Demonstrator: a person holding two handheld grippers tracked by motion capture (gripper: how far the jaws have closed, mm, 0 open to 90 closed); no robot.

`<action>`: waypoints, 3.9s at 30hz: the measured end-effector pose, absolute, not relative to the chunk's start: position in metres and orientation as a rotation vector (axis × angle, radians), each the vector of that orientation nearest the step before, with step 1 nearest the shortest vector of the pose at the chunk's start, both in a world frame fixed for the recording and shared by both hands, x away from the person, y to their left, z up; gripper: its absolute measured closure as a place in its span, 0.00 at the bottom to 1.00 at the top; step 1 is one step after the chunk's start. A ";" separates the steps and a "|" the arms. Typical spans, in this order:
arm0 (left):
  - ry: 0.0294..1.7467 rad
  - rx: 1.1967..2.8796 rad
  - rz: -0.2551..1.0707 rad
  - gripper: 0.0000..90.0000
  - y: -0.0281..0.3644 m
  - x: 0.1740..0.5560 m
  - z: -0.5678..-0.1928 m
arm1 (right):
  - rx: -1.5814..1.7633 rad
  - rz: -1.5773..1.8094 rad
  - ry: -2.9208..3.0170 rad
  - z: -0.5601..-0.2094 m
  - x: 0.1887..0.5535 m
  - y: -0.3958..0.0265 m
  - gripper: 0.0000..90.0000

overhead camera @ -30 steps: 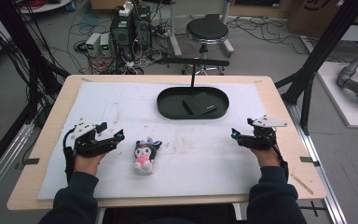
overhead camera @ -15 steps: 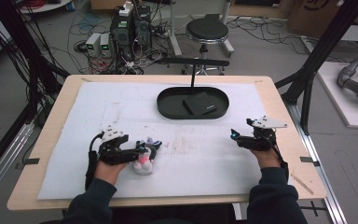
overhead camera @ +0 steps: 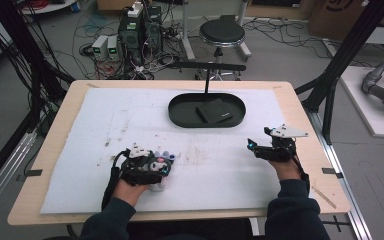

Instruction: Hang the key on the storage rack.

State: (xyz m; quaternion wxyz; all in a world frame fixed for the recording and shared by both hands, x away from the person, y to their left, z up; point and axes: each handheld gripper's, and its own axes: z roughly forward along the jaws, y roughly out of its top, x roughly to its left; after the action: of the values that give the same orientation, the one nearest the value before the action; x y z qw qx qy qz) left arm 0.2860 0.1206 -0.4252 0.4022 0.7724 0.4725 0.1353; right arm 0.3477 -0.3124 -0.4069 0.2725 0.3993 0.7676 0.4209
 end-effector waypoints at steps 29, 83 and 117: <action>1.123 1.903 0.398 0.24 0.147 0.312 -0.408 | 1.075 1.133 2.082 -0.408 0.348 -0.312 0.27; 0.990 1.955 0.664 0.47 0.123 0.404 -0.324 | 1.077 1.191 2.055 -0.406 0.349 -0.317 0.27; 1.140 2.022 0.610 0.47 0.088 0.502 -0.305 | 1.086 1.228 2.053 -0.407 0.350 -0.322 0.27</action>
State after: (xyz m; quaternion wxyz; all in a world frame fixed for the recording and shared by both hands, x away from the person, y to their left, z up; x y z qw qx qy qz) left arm 0.5022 0.0876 -0.3053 0.3623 0.7852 0.4427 0.2369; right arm 0.3503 -0.3217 -0.4069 0.2544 0.3996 0.7557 0.4522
